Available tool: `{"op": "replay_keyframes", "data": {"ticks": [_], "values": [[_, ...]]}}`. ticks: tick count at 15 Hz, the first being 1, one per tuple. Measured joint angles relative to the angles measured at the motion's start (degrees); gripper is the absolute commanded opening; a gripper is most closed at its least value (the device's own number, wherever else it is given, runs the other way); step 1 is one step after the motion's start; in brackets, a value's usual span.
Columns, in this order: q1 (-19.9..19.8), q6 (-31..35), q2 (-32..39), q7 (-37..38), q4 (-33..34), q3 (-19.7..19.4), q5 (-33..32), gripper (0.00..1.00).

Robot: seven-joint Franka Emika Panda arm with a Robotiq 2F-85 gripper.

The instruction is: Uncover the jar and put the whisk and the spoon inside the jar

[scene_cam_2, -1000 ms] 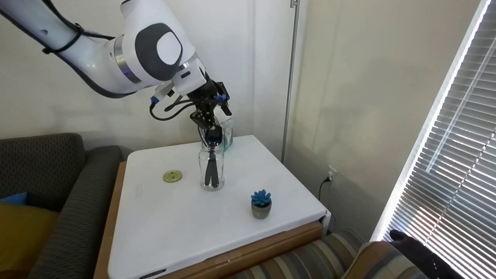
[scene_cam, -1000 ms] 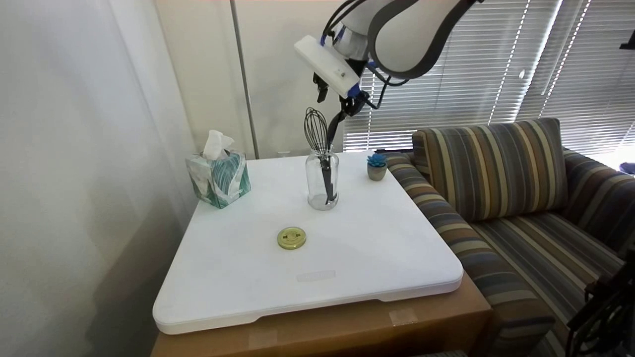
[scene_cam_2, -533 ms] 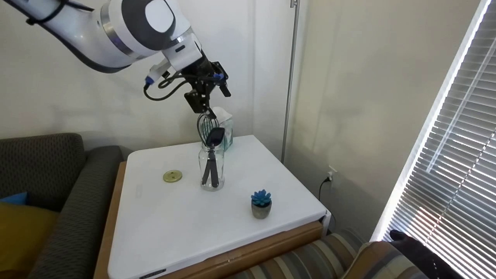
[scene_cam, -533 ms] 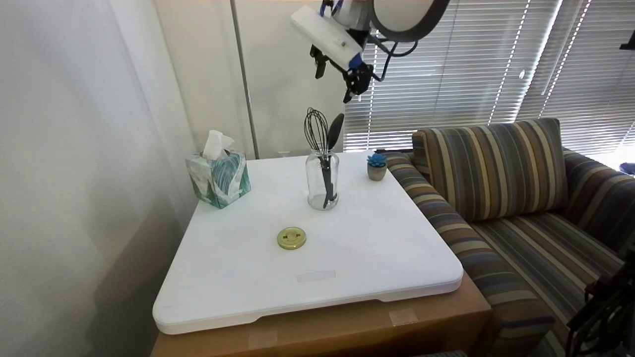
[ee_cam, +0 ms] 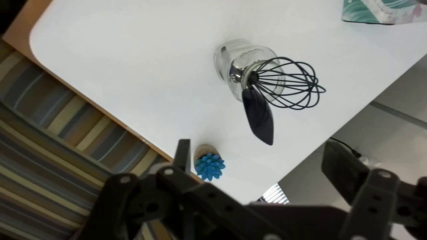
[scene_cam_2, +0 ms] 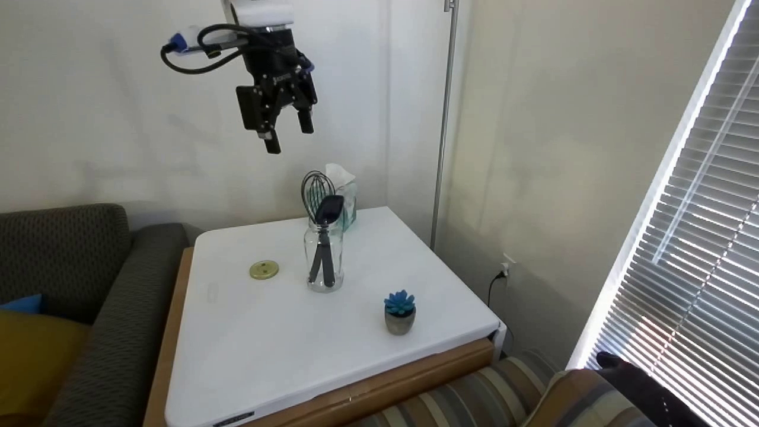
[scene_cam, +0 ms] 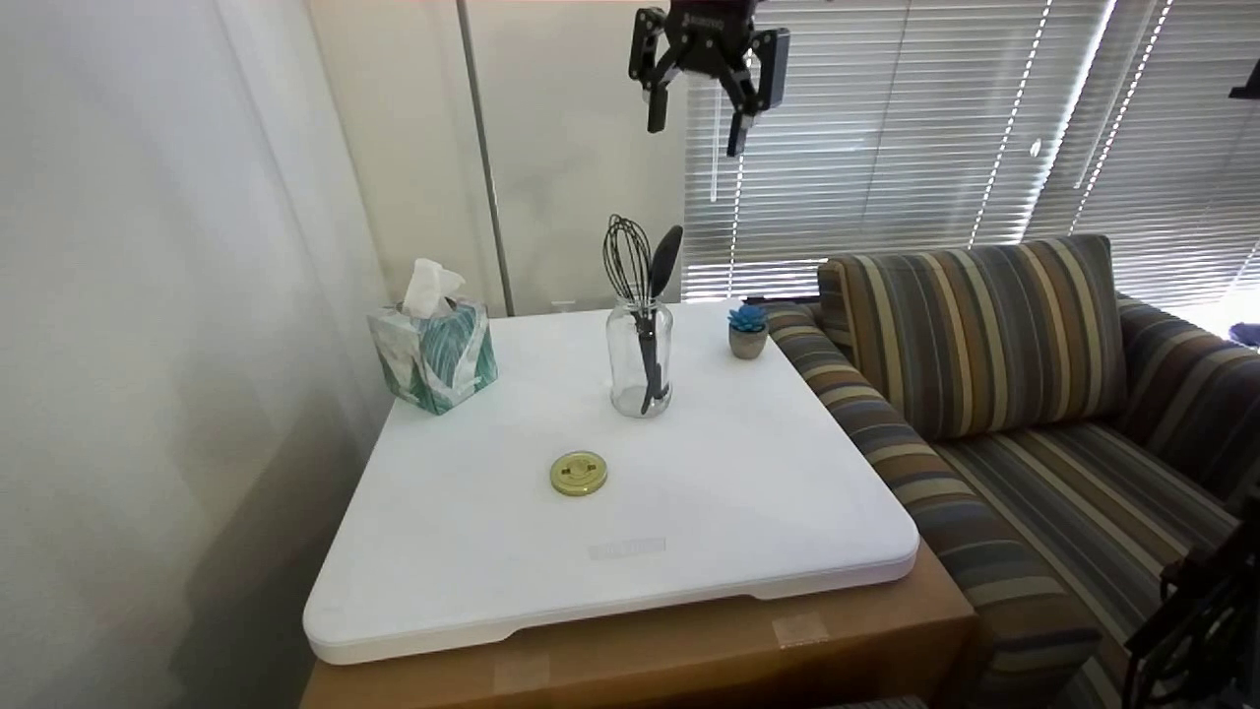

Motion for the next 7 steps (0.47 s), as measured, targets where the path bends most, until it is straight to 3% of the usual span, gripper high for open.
{"op": "replay_keyframes", "data": {"ticks": [4, 7], "values": [[-2.08, -8.97, -0.06, -3.68, 3.4, 0.9, 2.04, 1.0], [-2.35, -9.61, 0.03, -4.0, 3.8, 1.14, 2.19, 1.0]]}}
